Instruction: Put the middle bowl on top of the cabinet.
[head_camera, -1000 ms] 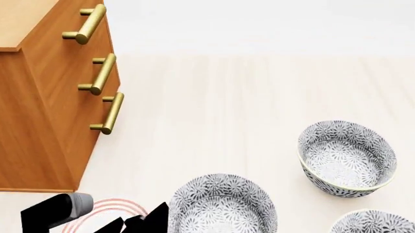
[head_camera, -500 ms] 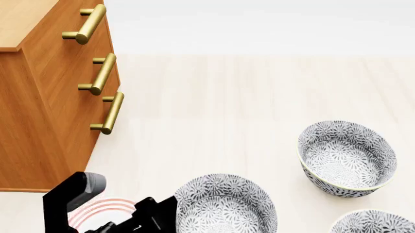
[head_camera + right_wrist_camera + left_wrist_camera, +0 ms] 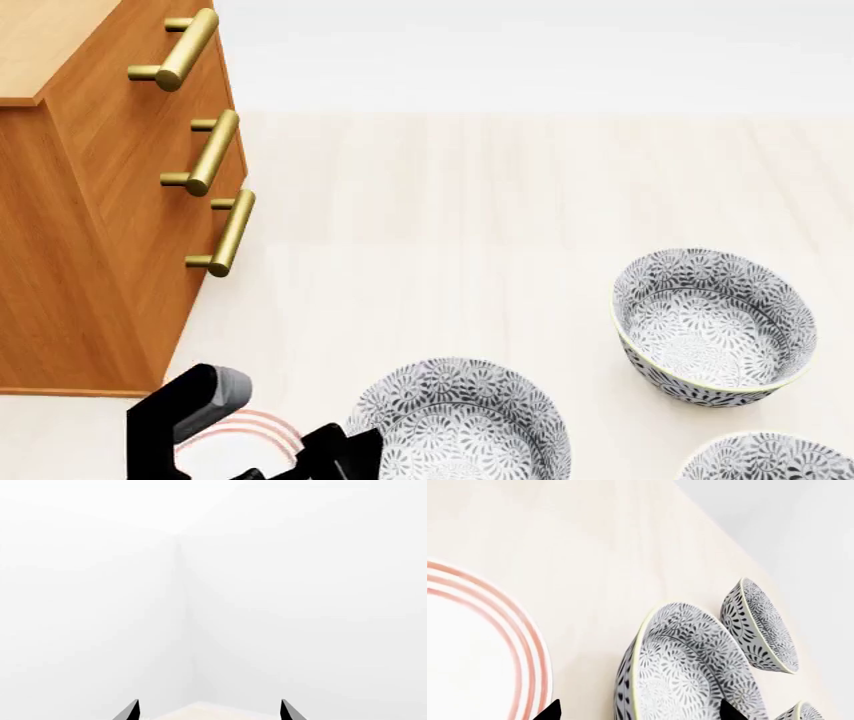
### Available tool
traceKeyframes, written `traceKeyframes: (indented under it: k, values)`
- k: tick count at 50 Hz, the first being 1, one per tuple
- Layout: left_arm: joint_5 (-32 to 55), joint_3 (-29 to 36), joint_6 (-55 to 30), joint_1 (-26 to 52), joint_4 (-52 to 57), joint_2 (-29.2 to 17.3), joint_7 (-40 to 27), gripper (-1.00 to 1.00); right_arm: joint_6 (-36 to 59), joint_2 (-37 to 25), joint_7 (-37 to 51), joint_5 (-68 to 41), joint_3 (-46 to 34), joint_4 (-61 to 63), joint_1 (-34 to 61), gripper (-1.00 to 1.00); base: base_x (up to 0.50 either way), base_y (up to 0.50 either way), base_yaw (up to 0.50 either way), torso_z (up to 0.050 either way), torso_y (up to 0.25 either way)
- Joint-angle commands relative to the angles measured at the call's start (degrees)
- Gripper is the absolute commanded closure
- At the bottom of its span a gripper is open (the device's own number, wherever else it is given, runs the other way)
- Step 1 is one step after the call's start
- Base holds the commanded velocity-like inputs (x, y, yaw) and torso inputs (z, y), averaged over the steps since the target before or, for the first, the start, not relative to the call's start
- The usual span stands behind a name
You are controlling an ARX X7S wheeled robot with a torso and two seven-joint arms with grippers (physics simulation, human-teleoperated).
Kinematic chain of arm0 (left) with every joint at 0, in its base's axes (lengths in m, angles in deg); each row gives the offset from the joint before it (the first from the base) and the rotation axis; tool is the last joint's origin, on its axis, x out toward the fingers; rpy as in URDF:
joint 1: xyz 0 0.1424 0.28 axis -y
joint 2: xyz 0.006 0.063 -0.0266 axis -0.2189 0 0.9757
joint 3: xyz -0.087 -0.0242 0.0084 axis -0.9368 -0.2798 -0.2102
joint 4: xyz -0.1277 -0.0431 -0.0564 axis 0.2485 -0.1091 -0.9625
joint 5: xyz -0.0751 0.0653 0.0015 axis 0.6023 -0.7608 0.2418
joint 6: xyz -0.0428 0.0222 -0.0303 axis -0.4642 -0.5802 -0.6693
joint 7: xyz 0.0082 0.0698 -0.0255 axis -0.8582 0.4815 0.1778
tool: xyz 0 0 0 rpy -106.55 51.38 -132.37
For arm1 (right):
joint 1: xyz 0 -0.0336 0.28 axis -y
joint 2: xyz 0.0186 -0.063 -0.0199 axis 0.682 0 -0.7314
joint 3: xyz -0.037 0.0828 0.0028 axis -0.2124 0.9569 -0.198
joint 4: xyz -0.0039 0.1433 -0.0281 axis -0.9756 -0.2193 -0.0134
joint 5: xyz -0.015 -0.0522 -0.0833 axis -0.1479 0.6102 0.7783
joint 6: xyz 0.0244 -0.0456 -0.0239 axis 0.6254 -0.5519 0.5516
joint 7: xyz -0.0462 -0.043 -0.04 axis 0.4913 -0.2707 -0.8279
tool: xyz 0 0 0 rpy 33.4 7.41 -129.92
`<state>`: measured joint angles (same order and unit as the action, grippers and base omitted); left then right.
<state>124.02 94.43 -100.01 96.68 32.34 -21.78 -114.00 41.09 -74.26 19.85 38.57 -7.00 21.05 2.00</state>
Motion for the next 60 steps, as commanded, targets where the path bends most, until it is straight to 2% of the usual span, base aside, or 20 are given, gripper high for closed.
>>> traceKeyframes:
  k: [1, 60]
  values:
    - [-0.31, 0.54, 1.80, 0.06, -1.71, 0.54, 2.92, -1.00, -0.24, 1.13, -1.37, 1.39, 1.44, -0.29, 0.01, -1.00, 0.00, 0.00, 0.00, 0.000, 0.000]
    - [1.94, 6.27, 3.79, 3.45, -9.13, -0.55, 3.88, -1.00, -0.48, 1.13, -1.90, 1.44, 1.94, 0.35, 0.01, -1.00, 0.00, 0.00, 0.00, 0.000, 0.000]
